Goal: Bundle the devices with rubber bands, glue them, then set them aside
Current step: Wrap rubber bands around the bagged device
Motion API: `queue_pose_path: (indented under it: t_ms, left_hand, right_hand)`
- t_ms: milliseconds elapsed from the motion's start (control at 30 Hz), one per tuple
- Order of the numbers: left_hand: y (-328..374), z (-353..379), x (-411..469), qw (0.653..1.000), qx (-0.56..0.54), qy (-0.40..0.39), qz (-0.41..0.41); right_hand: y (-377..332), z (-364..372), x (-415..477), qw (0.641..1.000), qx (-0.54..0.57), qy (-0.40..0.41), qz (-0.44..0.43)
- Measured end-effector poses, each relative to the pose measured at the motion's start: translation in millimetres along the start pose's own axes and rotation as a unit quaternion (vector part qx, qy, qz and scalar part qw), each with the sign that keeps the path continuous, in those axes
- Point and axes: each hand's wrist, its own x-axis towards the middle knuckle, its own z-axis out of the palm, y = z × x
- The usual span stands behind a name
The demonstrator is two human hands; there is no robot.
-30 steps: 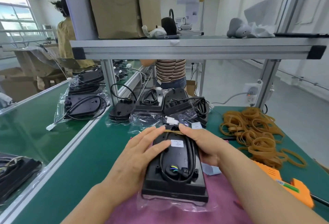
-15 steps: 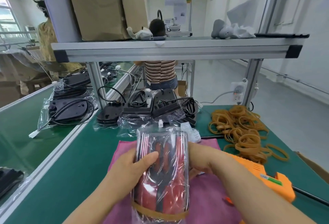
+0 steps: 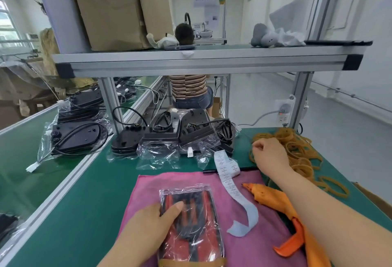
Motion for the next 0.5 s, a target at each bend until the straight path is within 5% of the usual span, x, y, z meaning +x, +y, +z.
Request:
queue_pose_path:
  t_ms: [100, 300, 500]
  left_hand:
    - [0.8, -1.0, -2.8, 0.999, -0.014, 0.041, 0.008]
    - [-8.2, -10.8, -1.9, 0.990, -0.064, 0.122, 0.040]
    - [-2.7, -16.6, -6.0, 0.979, -0.143, 0.147, 0.017]
  right_hand:
    - [14.2, -2.4, 16.9, 0.989, -0.144, -0.029, 0.028]
    - [29.9, 0.2, 28.9, 0.957, -0.201, -0.189, 0.092]
    - [27.9, -7.2, 27.0, 0.970, -0.182, -0.144, 0.075]
